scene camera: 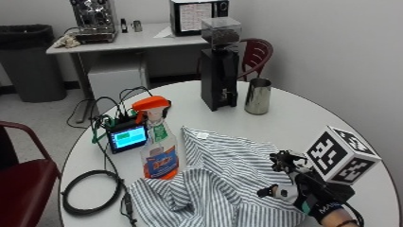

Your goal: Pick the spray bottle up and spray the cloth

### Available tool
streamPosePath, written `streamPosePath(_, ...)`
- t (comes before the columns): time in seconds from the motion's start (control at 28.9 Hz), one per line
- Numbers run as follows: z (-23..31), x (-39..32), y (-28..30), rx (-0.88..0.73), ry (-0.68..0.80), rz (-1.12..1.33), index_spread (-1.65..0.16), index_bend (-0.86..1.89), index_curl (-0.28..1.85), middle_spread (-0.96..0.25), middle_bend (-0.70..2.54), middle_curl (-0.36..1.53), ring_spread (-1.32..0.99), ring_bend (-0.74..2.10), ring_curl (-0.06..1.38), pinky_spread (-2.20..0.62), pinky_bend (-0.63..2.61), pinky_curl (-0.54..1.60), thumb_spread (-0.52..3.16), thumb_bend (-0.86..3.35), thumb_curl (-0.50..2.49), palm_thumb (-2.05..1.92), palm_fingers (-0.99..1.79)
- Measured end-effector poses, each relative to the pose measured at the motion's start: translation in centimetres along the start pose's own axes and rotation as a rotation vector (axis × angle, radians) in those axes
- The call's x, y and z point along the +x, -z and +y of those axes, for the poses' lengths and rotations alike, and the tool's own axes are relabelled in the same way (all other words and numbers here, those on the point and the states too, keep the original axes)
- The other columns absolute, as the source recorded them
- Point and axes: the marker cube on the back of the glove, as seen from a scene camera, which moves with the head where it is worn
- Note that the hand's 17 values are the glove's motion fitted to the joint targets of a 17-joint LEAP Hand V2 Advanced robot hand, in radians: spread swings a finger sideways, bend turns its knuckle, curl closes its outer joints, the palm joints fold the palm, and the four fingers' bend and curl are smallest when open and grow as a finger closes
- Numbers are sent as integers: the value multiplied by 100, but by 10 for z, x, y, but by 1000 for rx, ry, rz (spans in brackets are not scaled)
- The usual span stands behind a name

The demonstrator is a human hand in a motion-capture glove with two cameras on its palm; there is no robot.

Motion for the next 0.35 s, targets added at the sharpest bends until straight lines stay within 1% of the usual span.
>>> streamPosePath(0.35, -4, -18, 23, 32, 58, 34, -34, 11, 17, -9, 48, 42, 0, 43, 37, 22, 45, 31, 90, -3, 34, 68, 58)
